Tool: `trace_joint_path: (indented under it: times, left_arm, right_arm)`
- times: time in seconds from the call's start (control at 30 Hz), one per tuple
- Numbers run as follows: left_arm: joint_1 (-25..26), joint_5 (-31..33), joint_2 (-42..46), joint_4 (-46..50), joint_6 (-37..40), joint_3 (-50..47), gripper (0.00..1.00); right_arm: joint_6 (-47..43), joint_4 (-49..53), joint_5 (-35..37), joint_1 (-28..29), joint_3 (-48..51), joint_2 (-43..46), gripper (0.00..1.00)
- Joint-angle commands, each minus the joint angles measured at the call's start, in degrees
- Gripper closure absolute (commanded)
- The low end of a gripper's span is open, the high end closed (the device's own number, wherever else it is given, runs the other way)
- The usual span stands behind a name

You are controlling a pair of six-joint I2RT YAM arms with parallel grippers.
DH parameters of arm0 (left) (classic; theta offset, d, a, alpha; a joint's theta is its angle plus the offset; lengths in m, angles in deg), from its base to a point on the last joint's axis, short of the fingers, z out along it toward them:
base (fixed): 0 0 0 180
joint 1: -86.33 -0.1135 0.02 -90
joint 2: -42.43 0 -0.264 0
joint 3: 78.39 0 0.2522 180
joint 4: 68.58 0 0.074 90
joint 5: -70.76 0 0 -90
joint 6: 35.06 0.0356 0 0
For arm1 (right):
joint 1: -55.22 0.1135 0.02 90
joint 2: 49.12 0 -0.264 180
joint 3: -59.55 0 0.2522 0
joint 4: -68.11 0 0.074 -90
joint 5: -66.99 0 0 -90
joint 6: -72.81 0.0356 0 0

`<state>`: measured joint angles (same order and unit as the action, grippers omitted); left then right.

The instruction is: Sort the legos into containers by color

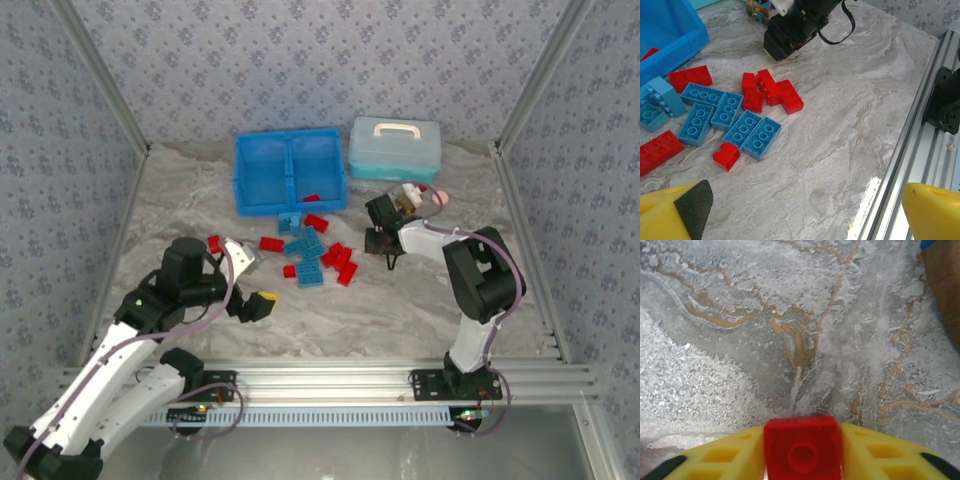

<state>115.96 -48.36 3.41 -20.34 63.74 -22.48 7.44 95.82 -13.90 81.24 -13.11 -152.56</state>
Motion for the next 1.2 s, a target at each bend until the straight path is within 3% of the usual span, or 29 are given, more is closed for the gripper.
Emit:
trace_joint_path:
  times: [0.0,0.2,0.37,0.67,0.9,1.03,1.17]
  left_arm:
    - [-0.2,-0.5,0.4,-0.3,0.7,0.6,0.01]
    - [-0.1,-0.2,0.4,-0.3,0.6,0.6,0.01]
    - [-0.2,1.2,0.5,-0.4,0.8,0.8,0.01]
    - [-0.2,8.6,1.2,0.2,0.0,0.6,0.01]
    - [-0.2,9.0,1.0,0.4,-0.2,0.9,0.01]
    - [-0.2,9.1,1.7,0.1,-0.2,0.7,0.01]
    - [-0.2,9.1,1.8,0.1,-0.1,0.6,0.01]
  right_arm:
    - [0.5,1.8,2.4,1.3,-1.6,-1.1,0.66]
    - [-1.0,3.0,4.1,3.8,-3.7,4.9,0.65]
    - [-3.1,2.2,3.4,6.6,-12.3,7.1,0.64]
    - [-5.7,2.6,1.1,9.0,-35.2,-9.3,0.64]
    - [-6.4,7.3,1.0,8.3,-52.3,-24.8,0.63]
    - [-7.1,10.0,-0.8,8.1,-59.9,-31.4,0.57]
    - [-6.9,12.2,-1.7,8.2,-63.0,-32.6,0.48]
